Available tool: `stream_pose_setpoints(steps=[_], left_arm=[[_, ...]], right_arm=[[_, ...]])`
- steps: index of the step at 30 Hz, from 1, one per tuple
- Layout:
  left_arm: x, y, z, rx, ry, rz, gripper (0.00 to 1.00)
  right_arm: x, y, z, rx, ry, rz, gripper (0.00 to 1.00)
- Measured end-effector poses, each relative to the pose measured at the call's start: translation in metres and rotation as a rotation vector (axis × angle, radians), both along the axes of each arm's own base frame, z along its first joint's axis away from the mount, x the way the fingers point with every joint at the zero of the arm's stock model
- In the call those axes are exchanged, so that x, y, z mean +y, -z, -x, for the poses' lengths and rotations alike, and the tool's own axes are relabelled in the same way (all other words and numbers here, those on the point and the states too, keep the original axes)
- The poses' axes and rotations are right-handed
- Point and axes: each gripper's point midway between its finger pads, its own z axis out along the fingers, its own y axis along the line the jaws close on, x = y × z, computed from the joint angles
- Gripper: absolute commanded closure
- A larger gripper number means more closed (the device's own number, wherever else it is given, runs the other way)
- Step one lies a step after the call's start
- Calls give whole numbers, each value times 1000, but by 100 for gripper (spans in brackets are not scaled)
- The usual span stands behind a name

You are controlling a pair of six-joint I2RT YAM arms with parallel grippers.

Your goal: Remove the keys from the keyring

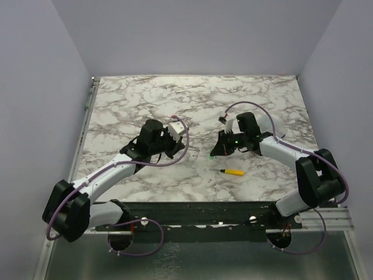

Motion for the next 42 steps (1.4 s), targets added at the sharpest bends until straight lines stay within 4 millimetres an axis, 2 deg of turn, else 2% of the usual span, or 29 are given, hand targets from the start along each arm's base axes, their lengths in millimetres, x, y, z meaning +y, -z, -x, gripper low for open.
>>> stream_pose_setpoints(steps=[6, 10, 13, 17, 22, 25, 28, 32, 34, 38, 39, 42], left_arm=[[-10, -9, -42, -111, -1, -52, 100], [-17, -6, -62, -151, 11, -79, 100], [-15, -2, -69, -179, 11, -107, 100], [-5, 9, -64, -223, 39, -157, 100], [26, 46, -26, -215, 106, -268, 100], [39, 60, -8, -199, 141, -318, 100], [45, 65, 0, -192, 158, -345, 100], [51, 66, 6, -185, 169, -364, 76], [53, 67, 10, -177, 172, -371, 65], [61, 70, 18, -146, 172, -398, 51], [63, 71, 21, -131, 172, -409, 43], [69, 67, 27, -102, 170, -426, 36]], right_arm=[[-11, 3, -5, -1, 14, 44, 99], [-15, 9, -8, 2, 17, 70, 100], [-17, 18, -10, 21, 22, 100, 99], [-18, 29, -14, 55, 22, 132, 99], [-21, 37, -13, 83, 14, 163, 98], [-23, 41, -14, 96, 16, 184, 87], [-25, 45, -16, 108, 16, 211, 68], [-29, 48, -14, 116, 1, 242, 53], [-30, 48, -13, 116, -7, 249, 43], [-33, 46, -10, 108, -25, 263, 24], [-34, 44, -10, 100, -29, 264, 18], [-34, 34, -11, 70, -38, 260, 8]])
